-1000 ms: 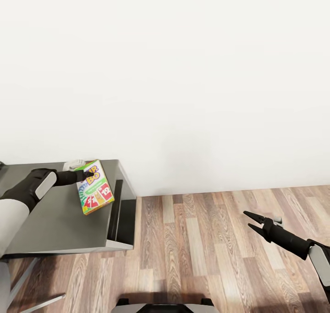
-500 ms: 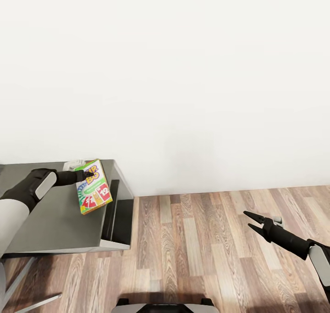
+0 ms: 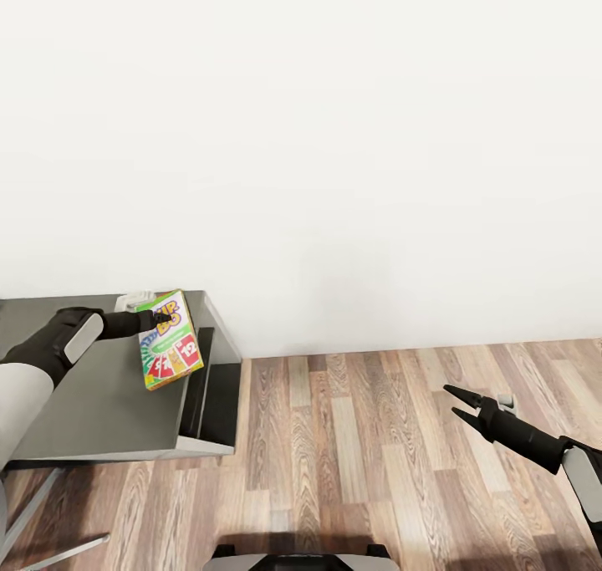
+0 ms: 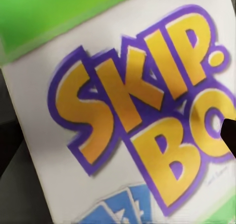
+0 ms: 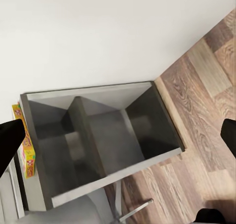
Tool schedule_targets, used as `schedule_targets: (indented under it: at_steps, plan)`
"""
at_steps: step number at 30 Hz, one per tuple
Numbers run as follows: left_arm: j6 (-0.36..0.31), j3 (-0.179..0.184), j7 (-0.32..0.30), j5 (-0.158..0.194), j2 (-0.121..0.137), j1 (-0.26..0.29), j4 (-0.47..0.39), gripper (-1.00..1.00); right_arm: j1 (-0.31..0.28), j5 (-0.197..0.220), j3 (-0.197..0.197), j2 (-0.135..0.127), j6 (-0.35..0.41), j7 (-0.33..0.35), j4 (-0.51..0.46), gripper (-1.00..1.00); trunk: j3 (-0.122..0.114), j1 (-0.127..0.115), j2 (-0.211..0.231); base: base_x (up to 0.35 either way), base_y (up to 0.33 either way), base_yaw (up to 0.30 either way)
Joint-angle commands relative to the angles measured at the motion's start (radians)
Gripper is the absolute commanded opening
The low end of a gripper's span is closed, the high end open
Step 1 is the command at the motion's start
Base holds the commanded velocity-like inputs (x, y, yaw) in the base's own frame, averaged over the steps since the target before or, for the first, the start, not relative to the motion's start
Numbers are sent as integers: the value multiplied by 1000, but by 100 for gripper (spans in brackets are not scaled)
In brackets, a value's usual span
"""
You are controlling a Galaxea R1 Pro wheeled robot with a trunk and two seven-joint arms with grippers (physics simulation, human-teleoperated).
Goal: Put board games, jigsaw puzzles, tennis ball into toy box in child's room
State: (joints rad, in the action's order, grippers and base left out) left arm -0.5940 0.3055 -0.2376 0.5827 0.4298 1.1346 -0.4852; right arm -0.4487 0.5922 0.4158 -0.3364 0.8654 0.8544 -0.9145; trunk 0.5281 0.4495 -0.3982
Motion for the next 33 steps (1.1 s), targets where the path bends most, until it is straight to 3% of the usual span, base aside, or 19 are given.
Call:
schedule_targets:
  at_steps: [1, 33]
  plan:
    - [-3, 4, -2, 2, 1, 1, 0, 100, -1, 0, 1, 0, 4, 3, 0, 100, 1, 1, -2, -45, -215, 0]
    - [-3, 6, -2, 2, 1, 1, -1, 100, -1, 0, 3, 4, 1, 3, 2, 100, 1, 1, -2, -3, -39, 0]
